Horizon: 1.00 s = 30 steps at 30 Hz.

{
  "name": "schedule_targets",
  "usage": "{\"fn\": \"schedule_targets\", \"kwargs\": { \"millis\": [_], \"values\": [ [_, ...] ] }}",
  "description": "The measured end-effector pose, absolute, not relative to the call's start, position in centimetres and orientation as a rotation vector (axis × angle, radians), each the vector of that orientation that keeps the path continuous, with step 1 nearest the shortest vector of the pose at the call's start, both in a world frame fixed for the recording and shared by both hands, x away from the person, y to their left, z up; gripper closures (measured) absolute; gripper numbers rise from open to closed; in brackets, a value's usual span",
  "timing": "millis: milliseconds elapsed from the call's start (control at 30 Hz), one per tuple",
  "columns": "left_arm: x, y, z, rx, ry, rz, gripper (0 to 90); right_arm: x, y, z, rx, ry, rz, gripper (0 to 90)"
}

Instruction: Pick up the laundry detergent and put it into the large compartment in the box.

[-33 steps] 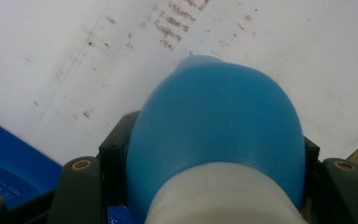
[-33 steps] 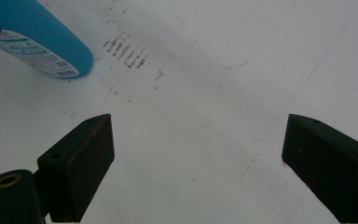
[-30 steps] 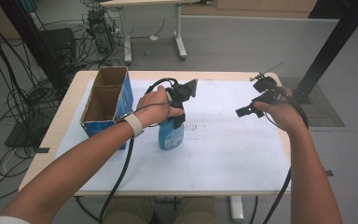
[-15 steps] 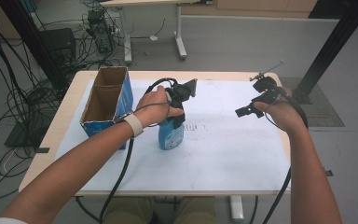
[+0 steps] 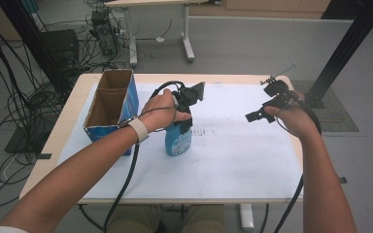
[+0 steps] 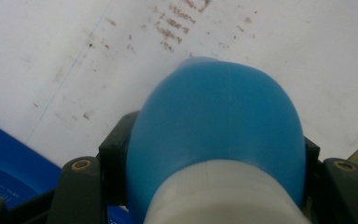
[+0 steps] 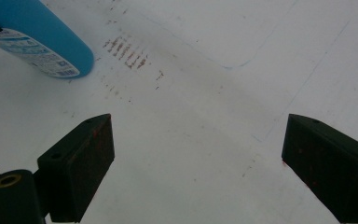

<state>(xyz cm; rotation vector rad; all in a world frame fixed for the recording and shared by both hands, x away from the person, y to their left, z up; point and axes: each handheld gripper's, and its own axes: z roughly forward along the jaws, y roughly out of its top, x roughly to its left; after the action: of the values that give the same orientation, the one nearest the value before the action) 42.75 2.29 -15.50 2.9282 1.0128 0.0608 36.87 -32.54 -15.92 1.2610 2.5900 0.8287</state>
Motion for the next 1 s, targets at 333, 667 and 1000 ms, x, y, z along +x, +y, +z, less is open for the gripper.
{"fn": "schedule_targets", "kwargs": {
  "millis": [333, 667, 1000],
  "values": [
    [42.81, 2.37, -15.48, 2.928, 1.006, 0.056, 37.2, 37.05, -32.4, -15.98, 1.257, 2.595, 0.827, 9.1],
    [42.93, 2.45, -15.51, 2.923, 1.015, 0.038, 38.2, 37.15, -32.35, -16.02, 1.256, 2.595, 0.828, 9.1],
    [42.94, 2.46, -15.48, 2.921, 1.019, 0.037, 38.3, 37.07, -32.45, -16.03, 1.257, 2.592, 0.83, 9.1]
  ]
}}
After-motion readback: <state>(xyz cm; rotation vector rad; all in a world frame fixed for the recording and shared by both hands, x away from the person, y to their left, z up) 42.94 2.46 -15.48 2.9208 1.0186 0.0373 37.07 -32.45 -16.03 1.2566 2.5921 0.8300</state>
